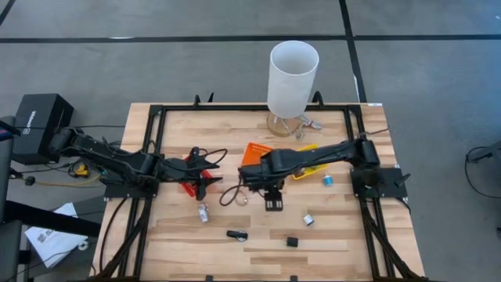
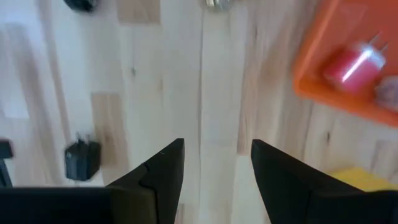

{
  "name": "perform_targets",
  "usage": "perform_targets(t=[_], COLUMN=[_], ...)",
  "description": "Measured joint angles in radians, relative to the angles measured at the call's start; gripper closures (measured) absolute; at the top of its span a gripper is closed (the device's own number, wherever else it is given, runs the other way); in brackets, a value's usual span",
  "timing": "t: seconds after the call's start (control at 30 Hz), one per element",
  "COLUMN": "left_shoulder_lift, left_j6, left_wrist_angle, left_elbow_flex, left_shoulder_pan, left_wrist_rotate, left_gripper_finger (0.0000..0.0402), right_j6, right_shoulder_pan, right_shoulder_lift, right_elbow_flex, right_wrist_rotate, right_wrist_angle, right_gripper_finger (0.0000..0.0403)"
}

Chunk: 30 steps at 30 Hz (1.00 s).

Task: Pick & Place Office items
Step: Put the blue charger adapter into the orange bin

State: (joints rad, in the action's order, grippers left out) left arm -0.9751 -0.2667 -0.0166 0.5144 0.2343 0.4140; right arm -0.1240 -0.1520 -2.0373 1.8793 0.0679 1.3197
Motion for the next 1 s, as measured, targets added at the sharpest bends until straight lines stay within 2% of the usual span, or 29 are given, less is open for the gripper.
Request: perform_targets(t=[0.13, 0.43, 1.0], left_shoulder_lift=[0.0, 0.0, 0.0], left_j6=[0.0, 0.0, 0.0], left_wrist_angle=[-0.004, 0.002, 0.019], left_elbow_flex=[0.0, 0.0, 0.0], left_shoulder_pan=[0.0, 0.0, 0.0], left_wrist_rotate=[0.0, 0.0, 0.0], left_gripper_finger=[0.0198, 0.0198, 0.0198], right_j6=[-0.034, -0.029, -0.042], right_shoulder_pan=[-0.033, -0.089, -0.062], right_shoulder_lift=[0.033, 0.058, 0.072], right_elbow_flex=[0.0, 0.001, -0.004], right_wrist_rotate=[-0.041, -0.042, -0.043], right_wrist_angle=[0.003, 0.008, 0.093], right_gripper_finger=[0.0225, 0.0225, 0.0225])
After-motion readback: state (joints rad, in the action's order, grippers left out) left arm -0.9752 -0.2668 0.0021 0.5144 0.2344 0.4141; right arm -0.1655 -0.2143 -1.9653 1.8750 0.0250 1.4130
